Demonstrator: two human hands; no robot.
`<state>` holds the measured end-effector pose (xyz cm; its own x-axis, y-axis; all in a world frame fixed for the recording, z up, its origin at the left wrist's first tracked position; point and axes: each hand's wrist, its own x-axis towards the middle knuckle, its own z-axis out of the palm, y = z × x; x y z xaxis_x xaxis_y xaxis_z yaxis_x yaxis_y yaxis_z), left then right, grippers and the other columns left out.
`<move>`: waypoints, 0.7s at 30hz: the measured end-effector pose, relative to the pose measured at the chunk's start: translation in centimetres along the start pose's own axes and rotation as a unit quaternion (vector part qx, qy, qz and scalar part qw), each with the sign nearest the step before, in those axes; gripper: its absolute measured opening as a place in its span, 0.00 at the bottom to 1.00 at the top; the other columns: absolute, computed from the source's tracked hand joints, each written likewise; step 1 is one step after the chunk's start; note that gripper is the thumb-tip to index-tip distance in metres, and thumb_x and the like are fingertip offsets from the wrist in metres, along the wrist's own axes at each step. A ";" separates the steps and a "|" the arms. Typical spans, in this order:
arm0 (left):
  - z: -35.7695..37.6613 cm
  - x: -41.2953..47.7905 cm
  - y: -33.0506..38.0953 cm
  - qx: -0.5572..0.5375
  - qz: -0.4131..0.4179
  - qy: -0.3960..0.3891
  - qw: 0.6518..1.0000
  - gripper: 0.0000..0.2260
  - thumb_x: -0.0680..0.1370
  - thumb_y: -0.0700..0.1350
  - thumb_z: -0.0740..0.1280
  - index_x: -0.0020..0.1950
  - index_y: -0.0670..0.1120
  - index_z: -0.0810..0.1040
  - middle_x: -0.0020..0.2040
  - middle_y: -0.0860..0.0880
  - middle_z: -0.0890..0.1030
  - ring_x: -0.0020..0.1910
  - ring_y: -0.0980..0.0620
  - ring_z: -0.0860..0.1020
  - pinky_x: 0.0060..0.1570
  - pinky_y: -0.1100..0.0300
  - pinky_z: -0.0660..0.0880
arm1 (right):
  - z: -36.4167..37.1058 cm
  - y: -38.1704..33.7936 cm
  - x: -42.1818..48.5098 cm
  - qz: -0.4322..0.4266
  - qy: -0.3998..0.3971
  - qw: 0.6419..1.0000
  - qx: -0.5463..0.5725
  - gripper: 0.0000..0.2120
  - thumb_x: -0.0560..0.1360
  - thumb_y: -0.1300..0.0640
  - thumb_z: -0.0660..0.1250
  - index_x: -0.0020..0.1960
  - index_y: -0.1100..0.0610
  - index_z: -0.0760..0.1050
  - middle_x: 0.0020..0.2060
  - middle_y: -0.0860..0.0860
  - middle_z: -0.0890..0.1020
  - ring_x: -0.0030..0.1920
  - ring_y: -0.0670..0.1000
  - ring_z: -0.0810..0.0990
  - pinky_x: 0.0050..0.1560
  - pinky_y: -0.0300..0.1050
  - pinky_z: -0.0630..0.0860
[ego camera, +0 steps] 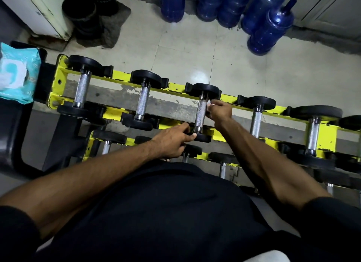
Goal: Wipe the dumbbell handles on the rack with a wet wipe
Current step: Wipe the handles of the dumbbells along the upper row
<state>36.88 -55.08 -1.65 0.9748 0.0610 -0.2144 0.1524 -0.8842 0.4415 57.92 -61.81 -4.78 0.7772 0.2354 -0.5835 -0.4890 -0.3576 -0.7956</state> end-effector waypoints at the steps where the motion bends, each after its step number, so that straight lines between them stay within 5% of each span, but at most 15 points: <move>1: 0.0 0.0 0.0 0.000 0.002 -0.002 1.000 0.25 0.80 0.49 0.65 0.77 0.54 0.65 0.63 0.49 0.66 0.51 0.56 0.67 0.44 0.63 0.67 | -0.4 0.3 -0.1 0.021 -0.014 1.000 -0.004 0.10 0.72 0.72 0.69 0.50 0.63 0.82 0.48 0.59 0.84 0.45 0.57 0.84 0.44 0.52 0.84; 6: 0.0 -0.1 -0.4 -0.005 0.012 -0.002 1.000 0.25 0.80 0.48 0.66 0.76 0.53 0.66 0.64 0.49 0.67 0.54 0.53 0.71 0.47 0.62 0.72 | -3.9 2.5 -1.6 0.118 -0.117 0.974 -0.157 0.04 0.72 0.68 0.72 0.45 0.62 0.83 0.47 0.57 0.85 0.47 0.54 0.84 0.42 0.47 0.82; 12: 0.2 -0.3 0.2 0.004 -0.001 0.000 1.000 0.26 0.80 0.48 0.65 0.77 0.52 0.64 0.65 0.48 0.66 0.57 0.51 0.71 0.45 0.62 0.68 | -1.2 0.0 -0.6 0.100 -0.052 0.992 0.048 0.08 0.73 0.72 0.67 0.42 0.62 0.80 0.34 0.54 0.82 0.35 0.52 0.81 0.38 0.45 0.81; 17: 0.1 -0.6 0.2 -0.019 -0.005 0.001 1.000 0.26 0.80 0.46 0.66 0.78 0.52 0.64 0.66 0.48 0.66 0.52 0.54 0.69 0.47 0.62 0.69 | -2.9 0.9 -2.1 0.110 -0.096 0.976 -0.161 0.05 0.73 0.70 0.69 0.48 0.67 0.80 0.44 0.60 0.83 0.39 0.55 0.83 0.37 0.46 0.81; 19: 0.1 -0.6 0.1 -0.024 -0.005 0.007 1.000 0.26 0.80 0.46 0.66 0.77 0.53 0.65 0.66 0.49 0.66 0.50 0.58 0.64 0.46 0.64 0.67 | -3.3 1.4 -2.7 0.065 -0.095 0.970 -0.214 0.05 0.71 0.67 0.72 0.47 0.65 0.82 0.43 0.59 0.84 0.41 0.55 0.83 0.36 0.44 0.81; 21: 0.1 -0.6 0.1 -0.018 -0.004 0.009 1.000 0.25 0.80 0.47 0.65 0.77 0.53 0.65 0.67 0.48 0.66 0.50 0.58 0.63 0.46 0.64 0.67 | -2.9 1.6 -3.8 -0.084 -0.066 0.952 -0.288 0.02 0.69 0.64 0.75 0.42 0.61 0.84 0.37 0.52 0.85 0.36 0.50 0.84 0.34 0.37 0.78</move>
<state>36.29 -55.24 -1.57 0.9764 0.0773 -0.2019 0.1659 -0.8666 0.4705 55.37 -65.89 -3.37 0.7508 0.4306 -0.5009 -0.0341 -0.7321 -0.6804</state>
